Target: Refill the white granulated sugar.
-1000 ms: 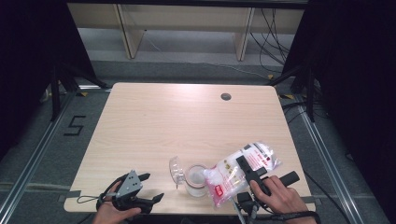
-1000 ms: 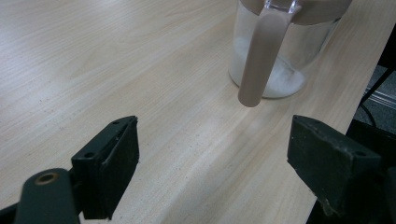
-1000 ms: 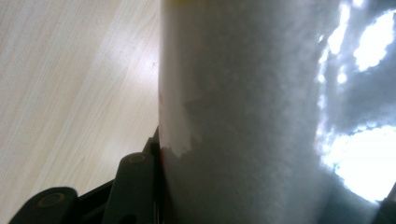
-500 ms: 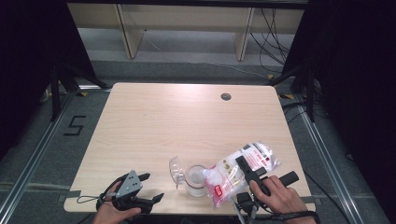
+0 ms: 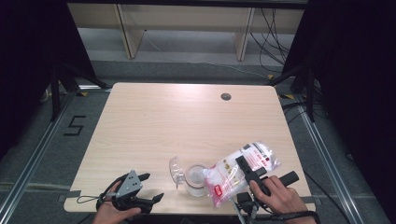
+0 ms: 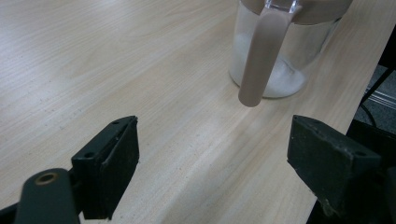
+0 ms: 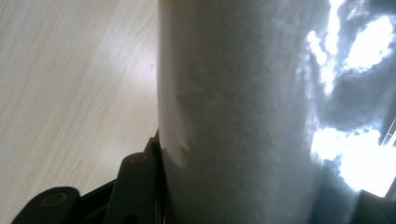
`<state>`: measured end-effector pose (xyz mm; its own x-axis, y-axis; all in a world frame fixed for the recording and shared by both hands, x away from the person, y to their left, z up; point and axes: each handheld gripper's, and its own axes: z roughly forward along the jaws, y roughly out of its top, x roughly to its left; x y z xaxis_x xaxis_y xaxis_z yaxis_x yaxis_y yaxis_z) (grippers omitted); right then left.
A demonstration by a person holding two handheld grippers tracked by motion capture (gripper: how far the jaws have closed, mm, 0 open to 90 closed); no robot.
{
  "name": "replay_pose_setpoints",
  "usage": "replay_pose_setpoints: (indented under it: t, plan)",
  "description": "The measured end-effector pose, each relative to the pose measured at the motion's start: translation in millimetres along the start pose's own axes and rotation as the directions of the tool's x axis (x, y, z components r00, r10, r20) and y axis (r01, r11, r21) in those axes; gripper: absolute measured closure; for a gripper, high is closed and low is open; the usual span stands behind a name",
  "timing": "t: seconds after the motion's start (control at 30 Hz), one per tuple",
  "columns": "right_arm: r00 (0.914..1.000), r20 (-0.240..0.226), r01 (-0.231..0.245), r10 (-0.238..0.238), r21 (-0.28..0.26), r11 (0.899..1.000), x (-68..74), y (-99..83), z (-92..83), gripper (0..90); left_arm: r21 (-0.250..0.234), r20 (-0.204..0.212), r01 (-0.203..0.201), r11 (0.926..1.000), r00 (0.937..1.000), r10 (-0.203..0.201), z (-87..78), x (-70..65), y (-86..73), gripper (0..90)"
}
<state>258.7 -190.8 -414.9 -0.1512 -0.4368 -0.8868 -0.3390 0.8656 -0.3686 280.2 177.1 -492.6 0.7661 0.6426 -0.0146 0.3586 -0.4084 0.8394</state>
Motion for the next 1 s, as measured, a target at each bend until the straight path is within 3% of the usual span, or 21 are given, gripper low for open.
replay_pose_setpoints:
  t: [0.07, 0.1, 0.13, 0.2, 0.3, 0.37, 0.4, 0.43, 0.47, 0.5, 0.53, 0.6, 0.67, 0.7, 0.77, 0.8, 1.0]
  plan:
    - [1.0000, 0.001, -0.009, 0.009, -0.001, 1.000, 0.9, 0.3, -0.1, 57.7, 0.000, 0.000, 0.000, 1.0000, 1.0000, 0.000, 0.0, 0.0, 0.0, 16.6]
    - [0.9997, 0.005, 0.025, -0.025, -0.020, 0.999, -1.6, 0.8, 1.2, 57.7, 0.000, 0.000, 0.000, 1.0000, 1.0000, 0.000, 0.0, 0.0, 0.0, 16.6]
    - [1.0000, 0.001, -0.009, 0.009, -0.001, 1.000, 1.2, 1.0, 0.0, 57.7, 0.000, 0.000, 0.000, 1.0000, 1.0000, 0.000, 0.0, 0.0, 0.0, 16.6]
    - [1.0000, 0.003, -0.003, 0.003, -0.009, 1.000, 0.8, 1.5, 0.7, 57.8, -0.016, 0.008, 0.018, 0.9997, 0.9998, -0.018, 0.7, -1.5, -0.1, 16.6]
    - [0.9997, -0.005, -0.022, 0.022, -0.011, 1.000, 2.5, 1.6, 1.5, 57.9, 0.001, -0.001, 0.000, 1.0000, 1.0000, 0.000, -0.2, 0.0, 0.0, 16.6]
    - [0.9992, 0.002, 0.039, -0.039, -0.043, 0.998, -0.9, 1.2, 4.9, 57.9, -0.006, 0.003, 0.005, 1.0000, 1.0000, -0.005, 0.3, -0.6, -0.1, 16.6]
    - [0.9995, -0.005, 0.030, -0.030, -0.040, 0.999, 0.7, 0.8, 5.4, 57.9, -0.018, 0.011, 0.020, 0.9996, 0.9998, -0.019, 0.7, -1.8, -0.1, 16.6]
    - [1.0000, -0.002, -0.010, 0.010, -0.017, 1.000, 4.8, 0.6, 4.6, 58.0, -0.017, 0.007, 0.020, 0.9996, 0.9998, -0.020, 0.4, -2.0, 0.0, 16.6]
    - [0.9962, -0.035, -0.078, 0.079, 0.026, 0.997, 11.3, 0.8, 3.3, 58.0, -0.017, 0.007, 0.016, 0.9997, 0.9999, -0.016, 0.3, -1.6, 0.1, 16.6]
    - [0.9964, -0.040, -0.075, 0.075, 0.018, 0.997, 11.7, -0.1, 4.3, 58.1, -0.011, 0.001, 0.013, 0.9999, 0.9999, -0.013, 0.4, -1.2, 0.0, 16.6]
    - [0.9996, -0.018, -0.020, 0.020, -0.025, 0.999, 7.8, -0.2, 6.6, 58.2, 0.001, 0.000, 0.000, 1.0000, 1.0000, 0.000, 0.1, 0.1, 0.0, 16.6]
    - [0.9997, -0.016, -0.020, 0.019, -0.021, 1.000, 8.6, -0.2, 6.5, 58.3, -0.019, 0.011, 0.020, 0.9996, 0.9997, -0.020, 0.9, -2.0, -0.1, 16.6]
    - [0.9997, -0.014, -0.022, 0.022, -0.019, 1.000, 8.2, -0.1, 6.3, 58.3, 0.002, -0.003, 0.000, 1.0000, 1.0000, 0.000, -0.3, -0.1, 0.2, 16.6]
    - [0.9996, -0.014, -0.025, 0.025, -0.018, 1.000, 8.0, -0.1, 6.1, 58.3, -0.023, 0.008, 0.022, 0.9995, 0.9997, -0.022, 0.9, -2.0, 0.1, 16.6]
    - [0.9997, -0.010, -0.023, 0.023, -0.017, 1.000, 7.9, 0.0, 5.8, 58.4, 0.002, -0.004, 0.001, 1.0000, 1.0000, -0.001, -0.4, -0.3, 0.1, 16.6]
    - [0.9996, -0.009, -0.028, 0.028, -0.016, 0.999, 8.0, 0.0, 5.6, 58.4, -0.021, 0.011, 0.023, 0.9995, 0.9997, -0.022, 1.0, -2.0, -0.1, 16.6]
    - [0.9993, -0.014, -0.034, 0.034, -0.019, 0.999, 8.6, 0.1, 6.2, 58.6, -0.024, 0.006, 0.021, 0.9995, 0.9998, -0.021, 0.9, -2.0, 0.1, 16.6]
